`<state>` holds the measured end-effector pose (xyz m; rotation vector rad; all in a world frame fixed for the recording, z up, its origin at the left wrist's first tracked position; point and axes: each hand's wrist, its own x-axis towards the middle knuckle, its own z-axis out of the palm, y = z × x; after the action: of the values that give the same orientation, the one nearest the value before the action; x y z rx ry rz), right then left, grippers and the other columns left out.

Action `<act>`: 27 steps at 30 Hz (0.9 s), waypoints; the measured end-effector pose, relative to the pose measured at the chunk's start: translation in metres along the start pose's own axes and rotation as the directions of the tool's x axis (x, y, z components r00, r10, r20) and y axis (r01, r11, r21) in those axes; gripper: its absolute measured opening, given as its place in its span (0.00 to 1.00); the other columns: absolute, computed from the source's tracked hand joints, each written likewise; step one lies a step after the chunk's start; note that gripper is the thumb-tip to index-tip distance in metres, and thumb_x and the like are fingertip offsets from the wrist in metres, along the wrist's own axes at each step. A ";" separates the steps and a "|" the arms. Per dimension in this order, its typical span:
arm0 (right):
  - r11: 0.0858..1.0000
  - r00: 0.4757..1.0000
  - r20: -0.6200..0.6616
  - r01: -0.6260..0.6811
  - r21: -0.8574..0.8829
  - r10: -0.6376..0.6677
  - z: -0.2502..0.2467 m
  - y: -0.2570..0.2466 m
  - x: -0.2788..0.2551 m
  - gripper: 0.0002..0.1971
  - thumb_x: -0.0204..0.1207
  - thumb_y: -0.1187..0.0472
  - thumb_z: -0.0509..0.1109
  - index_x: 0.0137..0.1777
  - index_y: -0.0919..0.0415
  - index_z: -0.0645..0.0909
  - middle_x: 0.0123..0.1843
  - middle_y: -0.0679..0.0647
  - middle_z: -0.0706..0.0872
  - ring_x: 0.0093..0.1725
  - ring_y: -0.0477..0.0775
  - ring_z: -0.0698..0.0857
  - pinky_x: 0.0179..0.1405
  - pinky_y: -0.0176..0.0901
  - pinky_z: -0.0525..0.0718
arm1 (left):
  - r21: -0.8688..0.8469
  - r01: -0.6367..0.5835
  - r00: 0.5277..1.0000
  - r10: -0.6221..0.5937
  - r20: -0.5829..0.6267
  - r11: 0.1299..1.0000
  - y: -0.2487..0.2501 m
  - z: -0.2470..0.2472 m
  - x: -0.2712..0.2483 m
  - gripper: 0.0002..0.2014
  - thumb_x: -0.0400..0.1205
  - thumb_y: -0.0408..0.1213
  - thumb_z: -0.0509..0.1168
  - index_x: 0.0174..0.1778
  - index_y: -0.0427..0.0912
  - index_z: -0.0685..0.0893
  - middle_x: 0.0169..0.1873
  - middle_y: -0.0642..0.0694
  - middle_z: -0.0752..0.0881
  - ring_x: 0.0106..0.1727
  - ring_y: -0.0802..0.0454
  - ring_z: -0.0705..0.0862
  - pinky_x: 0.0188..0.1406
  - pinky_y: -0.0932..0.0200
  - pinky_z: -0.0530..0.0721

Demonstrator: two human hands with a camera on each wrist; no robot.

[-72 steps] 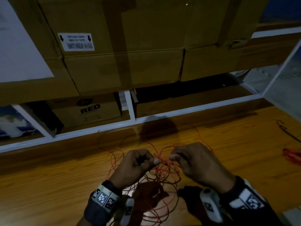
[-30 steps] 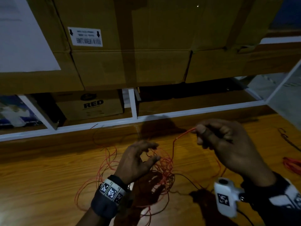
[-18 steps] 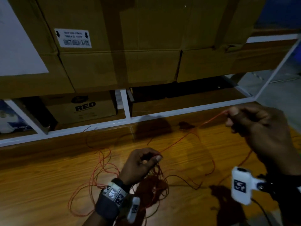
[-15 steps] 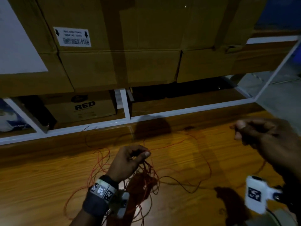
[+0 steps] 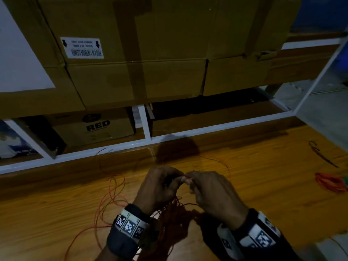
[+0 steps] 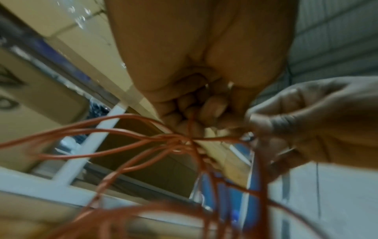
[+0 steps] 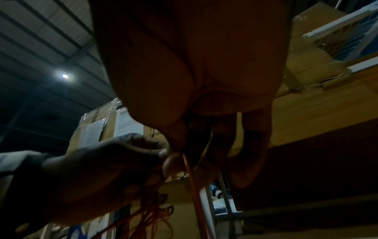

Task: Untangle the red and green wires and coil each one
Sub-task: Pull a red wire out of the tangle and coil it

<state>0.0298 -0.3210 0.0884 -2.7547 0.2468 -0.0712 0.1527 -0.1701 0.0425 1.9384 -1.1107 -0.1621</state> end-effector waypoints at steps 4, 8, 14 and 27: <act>0.999 0.999 0.026 0.043 -0.020 -0.043 -0.030 -0.002 -0.003 0.05 0.83 0.52 0.67 0.50 0.45 0.84 0.37 0.45 0.86 0.35 0.46 0.82 0.32 0.47 0.81 | 0.105 -0.053 0.988 0.037 0.147 0.993 -0.011 0.002 -0.010 0.05 0.84 0.47 0.72 0.51 0.53 0.91 0.42 0.60 0.90 0.42 0.66 0.85 0.37 0.69 0.81; 0.985 0.976 0.137 0.173 -0.003 -0.171 -0.068 -0.027 -0.012 0.04 0.81 0.54 0.70 0.49 0.45 0.87 0.36 0.43 0.86 0.35 0.44 0.81 0.33 0.46 0.83 | 0.155 -0.031 0.990 0.009 0.140 0.987 -0.036 0.013 -0.018 0.09 0.78 0.34 0.75 0.43 0.55 0.87 0.36 0.58 0.86 0.38 0.80 0.79 0.34 0.81 0.70; 0.995 0.997 -0.064 0.043 0.087 -0.037 -0.093 0.014 -0.012 0.09 0.85 0.54 0.69 0.44 0.40 0.85 0.31 0.35 0.83 0.30 0.39 0.84 0.26 0.35 0.77 | -0.052 0.112 0.988 -0.117 -0.099 0.992 -0.049 0.005 -0.021 0.18 0.72 0.69 0.74 0.48 0.62 0.93 0.45 0.63 0.90 0.50 0.61 0.88 0.45 0.52 0.88; 0.970 0.938 -0.341 0.022 0.242 0.064 -0.061 0.067 -0.008 0.15 0.85 0.61 0.69 0.37 0.46 0.84 0.31 0.41 0.86 0.34 0.40 0.85 0.26 0.31 0.75 | -0.085 0.253 0.948 -0.230 0.219 0.964 -0.055 -0.003 -0.023 0.05 0.85 0.42 0.72 0.53 0.53 0.94 0.49 0.58 0.92 0.50 0.59 0.90 0.49 0.54 0.90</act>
<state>0.0059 -0.4026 0.1201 -2.4793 0.3368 -0.5494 0.1750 -0.1388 -0.0027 1.9840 -0.9682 -0.5612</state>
